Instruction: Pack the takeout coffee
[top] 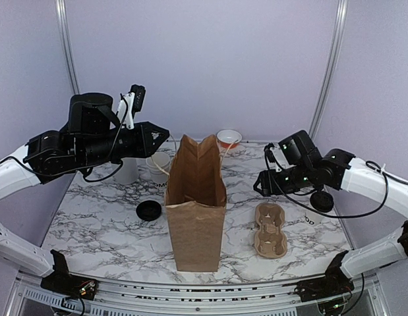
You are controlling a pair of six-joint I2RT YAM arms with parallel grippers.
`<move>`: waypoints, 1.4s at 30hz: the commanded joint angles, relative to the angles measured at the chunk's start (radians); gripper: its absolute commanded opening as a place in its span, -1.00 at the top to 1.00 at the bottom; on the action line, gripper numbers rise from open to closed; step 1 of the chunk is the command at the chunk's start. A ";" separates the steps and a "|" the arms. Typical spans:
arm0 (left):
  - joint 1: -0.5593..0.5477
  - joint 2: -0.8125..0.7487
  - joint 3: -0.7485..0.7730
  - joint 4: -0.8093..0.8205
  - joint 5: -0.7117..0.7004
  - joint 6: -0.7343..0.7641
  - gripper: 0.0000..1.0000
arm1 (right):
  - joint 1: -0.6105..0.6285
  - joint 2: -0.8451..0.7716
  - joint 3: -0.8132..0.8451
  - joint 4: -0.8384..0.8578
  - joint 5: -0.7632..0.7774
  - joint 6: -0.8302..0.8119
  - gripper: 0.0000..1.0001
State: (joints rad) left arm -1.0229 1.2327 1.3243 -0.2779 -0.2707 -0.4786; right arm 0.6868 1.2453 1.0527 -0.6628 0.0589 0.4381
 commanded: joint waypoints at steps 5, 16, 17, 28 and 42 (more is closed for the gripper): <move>-0.003 -0.052 -0.019 0.037 -0.011 -0.001 0.46 | -0.009 -0.184 -0.126 -0.150 0.009 0.114 -0.43; -0.003 -0.053 -0.015 0.030 -0.016 0.000 0.31 | -0.007 -0.306 -0.323 -0.186 -0.066 0.229 -0.66; -0.003 -0.054 -0.015 0.032 -0.017 -0.003 0.31 | -0.007 -0.313 -0.334 -0.189 -0.068 0.234 -0.68; -0.003 -0.057 -0.026 0.032 -0.023 -0.008 0.28 | 0.001 -0.268 -0.373 -0.147 -0.013 0.249 -0.72; -0.003 -0.082 -0.032 0.030 -0.025 -0.016 0.28 | -0.033 -0.172 -0.401 0.035 -0.151 0.250 -0.76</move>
State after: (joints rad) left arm -1.0229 1.1790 1.3056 -0.2718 -0.2817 -0.4877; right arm 0.6624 1.0874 0.6575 -0.6724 -0.0406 0.6773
